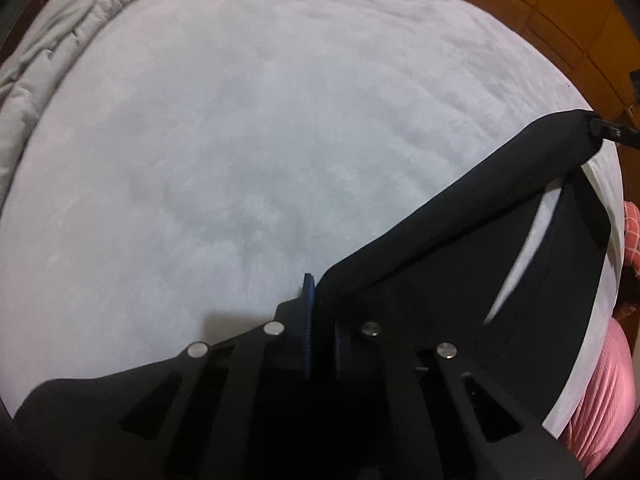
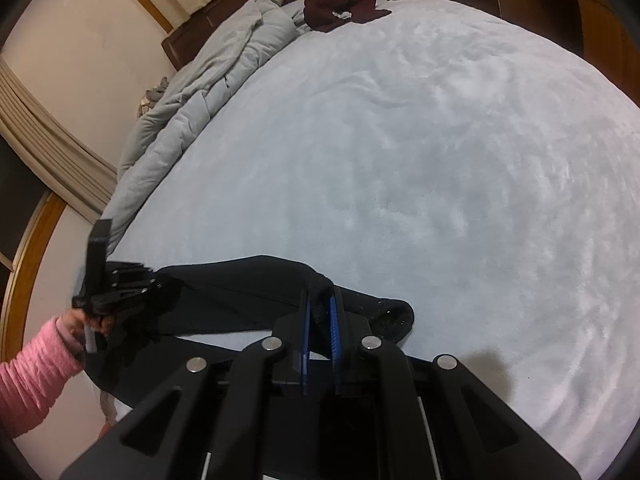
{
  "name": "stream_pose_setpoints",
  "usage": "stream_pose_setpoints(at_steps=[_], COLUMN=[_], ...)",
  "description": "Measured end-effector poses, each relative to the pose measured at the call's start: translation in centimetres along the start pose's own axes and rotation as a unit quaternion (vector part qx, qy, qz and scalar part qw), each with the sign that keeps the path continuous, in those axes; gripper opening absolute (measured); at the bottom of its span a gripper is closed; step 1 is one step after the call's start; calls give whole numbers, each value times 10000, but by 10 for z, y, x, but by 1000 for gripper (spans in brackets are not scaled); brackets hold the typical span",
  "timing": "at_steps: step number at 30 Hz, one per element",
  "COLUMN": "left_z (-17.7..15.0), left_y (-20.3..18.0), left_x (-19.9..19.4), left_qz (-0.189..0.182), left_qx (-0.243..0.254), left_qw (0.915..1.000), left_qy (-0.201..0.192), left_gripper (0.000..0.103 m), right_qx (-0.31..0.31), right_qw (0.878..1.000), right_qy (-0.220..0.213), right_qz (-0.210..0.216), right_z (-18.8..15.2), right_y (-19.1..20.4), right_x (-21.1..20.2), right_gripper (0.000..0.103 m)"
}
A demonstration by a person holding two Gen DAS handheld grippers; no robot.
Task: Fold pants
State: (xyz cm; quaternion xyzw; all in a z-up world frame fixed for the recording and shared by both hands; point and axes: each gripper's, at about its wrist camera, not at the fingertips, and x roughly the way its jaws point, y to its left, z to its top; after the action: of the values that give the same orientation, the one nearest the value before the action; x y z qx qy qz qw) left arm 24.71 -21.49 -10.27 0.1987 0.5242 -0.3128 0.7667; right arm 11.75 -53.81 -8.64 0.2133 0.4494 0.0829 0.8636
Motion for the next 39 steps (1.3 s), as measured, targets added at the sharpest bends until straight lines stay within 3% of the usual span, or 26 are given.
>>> stream_pose_setpoints(at_steps=[12, 17, 25, 32, 35, 39], left_z=[-79, -112, -131, -139, -139, -140], left_y=[-59, -81, -105, -110, -109, -113], left_x=[-77, -79, -60, -42, -43, -42], left_qz=[677, 1016, 1090, 1300, 1271, 1349], left_qx=[-343, -345, -353, -414, -440, -339], left_qw=[9965, 9935, 9931, 9904, 9907, 9900], left_qy=[-357, -385, -261, -219, -225, -222], left_gripper=[6, 6, 6, 7, 8, 8], right_qx=[-92, -262, -377, -387, -297, -254], right_qw=[9998, 9989, 9971, 9891, 9908, 9978], right_qy=[191, 366, 501, 1064, 863, 365], right_qz=[-6, -157, -427, -936, -998, -501], right_z=[-20, -37, -60, -81, -77, -64], right_y=[2, 8, 6, 2, 9, 30], right_x=[-2, -4, -23, -16, -34, -59], right_gripper=[8, 9, 9, 30, 32, 32])
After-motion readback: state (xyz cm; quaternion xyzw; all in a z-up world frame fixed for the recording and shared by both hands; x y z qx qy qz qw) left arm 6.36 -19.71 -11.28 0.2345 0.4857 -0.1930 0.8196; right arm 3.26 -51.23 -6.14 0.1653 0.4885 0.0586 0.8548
